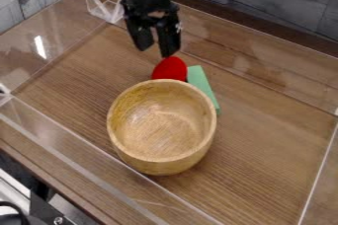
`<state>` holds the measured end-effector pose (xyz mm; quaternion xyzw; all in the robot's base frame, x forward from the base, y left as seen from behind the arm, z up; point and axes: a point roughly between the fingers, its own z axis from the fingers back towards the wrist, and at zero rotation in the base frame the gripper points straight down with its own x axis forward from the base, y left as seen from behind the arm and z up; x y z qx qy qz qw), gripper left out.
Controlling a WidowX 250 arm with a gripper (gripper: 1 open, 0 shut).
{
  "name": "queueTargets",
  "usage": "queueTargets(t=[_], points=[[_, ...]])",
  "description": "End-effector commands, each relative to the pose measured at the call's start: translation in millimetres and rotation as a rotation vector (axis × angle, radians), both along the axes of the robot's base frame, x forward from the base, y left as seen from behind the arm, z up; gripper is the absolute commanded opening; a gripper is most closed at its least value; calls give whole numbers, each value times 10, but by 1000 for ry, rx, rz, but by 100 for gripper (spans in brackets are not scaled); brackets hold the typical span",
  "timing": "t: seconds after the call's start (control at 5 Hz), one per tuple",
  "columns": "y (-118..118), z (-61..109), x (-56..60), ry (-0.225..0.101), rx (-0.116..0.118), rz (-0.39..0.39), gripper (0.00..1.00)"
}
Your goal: Move the red fruit to the left
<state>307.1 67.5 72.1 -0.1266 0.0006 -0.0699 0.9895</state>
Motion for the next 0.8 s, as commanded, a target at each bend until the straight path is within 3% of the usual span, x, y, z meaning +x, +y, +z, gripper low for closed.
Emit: queueTargets(t=[0.0, 0.4, 0.6], points=[[95, -24, -29, -30, 18, 28, 100], [-22, 0, -136, -27, 15, -129, 100], [-63, -40, -39, -24, 17, -140, 0]])
